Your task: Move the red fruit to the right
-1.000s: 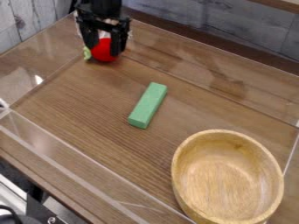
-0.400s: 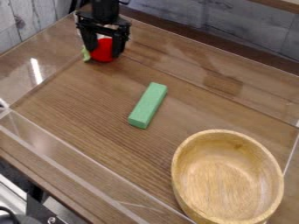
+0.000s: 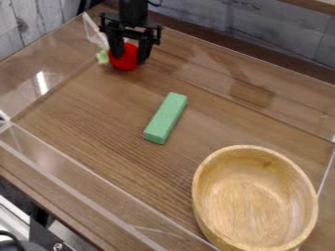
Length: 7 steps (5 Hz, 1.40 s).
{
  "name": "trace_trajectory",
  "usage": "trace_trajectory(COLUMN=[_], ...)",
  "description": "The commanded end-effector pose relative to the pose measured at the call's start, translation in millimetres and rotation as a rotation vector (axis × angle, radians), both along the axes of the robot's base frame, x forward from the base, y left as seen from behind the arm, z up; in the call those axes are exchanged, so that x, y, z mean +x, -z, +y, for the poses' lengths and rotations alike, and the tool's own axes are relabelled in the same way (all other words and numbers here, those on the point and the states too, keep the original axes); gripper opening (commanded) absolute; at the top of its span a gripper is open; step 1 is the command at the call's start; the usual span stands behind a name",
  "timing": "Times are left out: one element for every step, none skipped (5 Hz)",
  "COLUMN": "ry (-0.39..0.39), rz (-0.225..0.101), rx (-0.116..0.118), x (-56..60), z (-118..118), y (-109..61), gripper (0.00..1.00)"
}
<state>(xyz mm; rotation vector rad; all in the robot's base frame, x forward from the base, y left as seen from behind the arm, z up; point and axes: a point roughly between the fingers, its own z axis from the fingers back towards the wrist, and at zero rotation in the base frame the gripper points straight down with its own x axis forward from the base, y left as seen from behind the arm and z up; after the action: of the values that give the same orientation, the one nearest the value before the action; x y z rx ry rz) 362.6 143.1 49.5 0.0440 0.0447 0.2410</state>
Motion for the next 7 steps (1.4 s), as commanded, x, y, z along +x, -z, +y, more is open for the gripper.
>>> trace_trajectory(ry=[0.008, -0.002, 0.069, 0.134, 0.130, 0.124, 0.154], rz=[-0.065, -0.064, -0.065, -0.067, -0.070, -0.072, -0.073], rx=[0.024, 0.016, 0.014, 0.013, 0.013, 0.011, 0.006], x=[12.6, 11.5, 14.5, 16.0, 12.7, 9.8, 7.8], z=[7, 16, 20, 21, 23, 25, 28], y=[-15.2, -10.5, -17.0, -22.5, -23.3, -23.6, -33.9], gripper=[1.00, 1.00, 1.00, 1.00, 1.00, 1.00, 1.00])
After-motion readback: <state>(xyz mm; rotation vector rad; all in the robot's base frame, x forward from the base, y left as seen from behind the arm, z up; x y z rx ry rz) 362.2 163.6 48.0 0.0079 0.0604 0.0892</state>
